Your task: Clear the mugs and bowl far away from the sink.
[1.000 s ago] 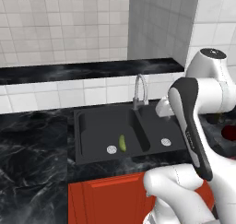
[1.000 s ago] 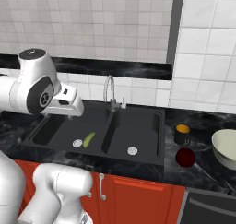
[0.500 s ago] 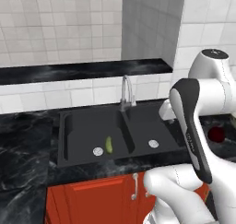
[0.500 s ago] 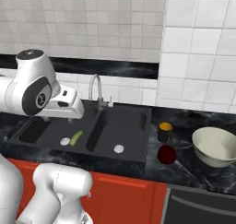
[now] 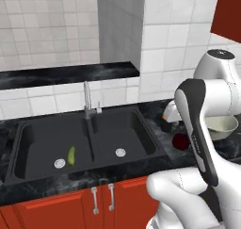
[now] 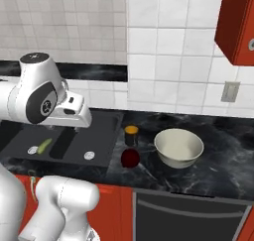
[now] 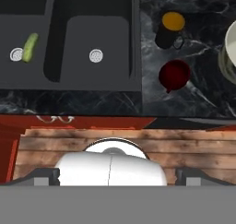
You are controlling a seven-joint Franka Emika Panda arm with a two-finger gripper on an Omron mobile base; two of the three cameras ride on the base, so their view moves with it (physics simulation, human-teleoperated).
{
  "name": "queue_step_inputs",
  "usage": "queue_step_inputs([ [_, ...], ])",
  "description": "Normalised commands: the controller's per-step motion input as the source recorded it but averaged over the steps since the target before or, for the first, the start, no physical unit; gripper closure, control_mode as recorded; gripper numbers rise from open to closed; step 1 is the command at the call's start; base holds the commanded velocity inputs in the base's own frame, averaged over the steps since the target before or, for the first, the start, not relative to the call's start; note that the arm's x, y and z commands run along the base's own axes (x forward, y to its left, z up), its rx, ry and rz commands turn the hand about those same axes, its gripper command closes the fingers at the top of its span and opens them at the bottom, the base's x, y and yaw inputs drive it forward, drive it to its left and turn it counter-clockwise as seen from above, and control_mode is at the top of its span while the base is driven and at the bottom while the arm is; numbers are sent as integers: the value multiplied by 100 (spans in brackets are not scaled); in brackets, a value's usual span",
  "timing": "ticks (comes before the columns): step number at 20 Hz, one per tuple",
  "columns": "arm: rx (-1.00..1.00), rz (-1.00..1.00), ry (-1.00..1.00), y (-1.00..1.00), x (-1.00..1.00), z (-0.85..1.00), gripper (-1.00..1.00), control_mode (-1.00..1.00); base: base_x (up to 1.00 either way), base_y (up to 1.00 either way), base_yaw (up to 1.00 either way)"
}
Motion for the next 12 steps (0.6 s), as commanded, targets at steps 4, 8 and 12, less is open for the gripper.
queue_step_inputs([
  [4, 0, 0, 0, 0, 0, 0, -100, 100, 0, -31, -22],
  [8, 0, 0, 0, 0, 0, 0, -100, 100, 0, -5, -29],
  [12, 0, 0, 0, 0, 0, 0, -100, 100, 0, 0, -28],
])
